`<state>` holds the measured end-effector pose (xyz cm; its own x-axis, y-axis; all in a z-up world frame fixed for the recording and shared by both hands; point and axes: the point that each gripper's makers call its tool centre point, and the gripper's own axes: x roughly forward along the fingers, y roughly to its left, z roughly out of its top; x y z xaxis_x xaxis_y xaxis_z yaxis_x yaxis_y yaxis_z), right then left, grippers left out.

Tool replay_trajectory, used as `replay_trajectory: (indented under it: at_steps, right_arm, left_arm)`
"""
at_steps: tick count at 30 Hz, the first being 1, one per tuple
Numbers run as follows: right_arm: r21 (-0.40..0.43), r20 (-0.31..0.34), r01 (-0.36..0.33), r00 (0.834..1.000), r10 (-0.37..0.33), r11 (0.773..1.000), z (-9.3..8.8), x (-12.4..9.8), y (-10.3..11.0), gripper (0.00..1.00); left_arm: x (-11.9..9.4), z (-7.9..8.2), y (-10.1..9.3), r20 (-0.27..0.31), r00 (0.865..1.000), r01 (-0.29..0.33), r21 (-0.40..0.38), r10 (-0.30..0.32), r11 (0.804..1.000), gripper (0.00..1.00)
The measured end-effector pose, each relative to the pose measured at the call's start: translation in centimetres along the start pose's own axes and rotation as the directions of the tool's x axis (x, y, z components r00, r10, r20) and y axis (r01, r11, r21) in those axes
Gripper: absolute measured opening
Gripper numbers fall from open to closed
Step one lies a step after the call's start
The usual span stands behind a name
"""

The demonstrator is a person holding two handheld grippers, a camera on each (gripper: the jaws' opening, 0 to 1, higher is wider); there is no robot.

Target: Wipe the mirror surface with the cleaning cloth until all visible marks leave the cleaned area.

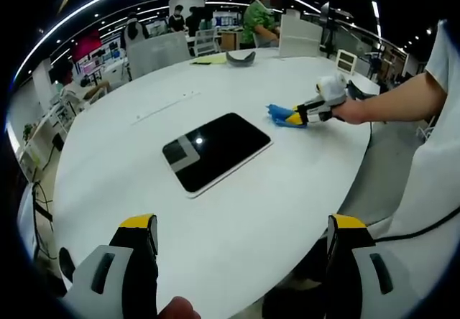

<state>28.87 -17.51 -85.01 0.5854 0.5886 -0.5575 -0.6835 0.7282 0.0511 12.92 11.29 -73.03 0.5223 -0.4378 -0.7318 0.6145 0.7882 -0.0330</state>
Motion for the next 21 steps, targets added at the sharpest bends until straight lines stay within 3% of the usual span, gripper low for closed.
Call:
replay_trajectory:
  at_steps: [13,21]
  right_arm:
    - [0.003,0.03,0.024,0.999,-0.024,1.0,3.3,-1.5,-0.3,0.04]
    - [-0.007,0.024,0.025,0.999,-0.025,1.0,3.9,-2.0,0.4,0.04]
  left_arm:
    - [-0.4,0.5,0.3,0.037,0.999,0.006,0.003,-0.006,1.0,0.99]
    - [-0.8,0.9,0.6,0.071,0.997,0.012,0.005,-0.012,1.0,0.99]
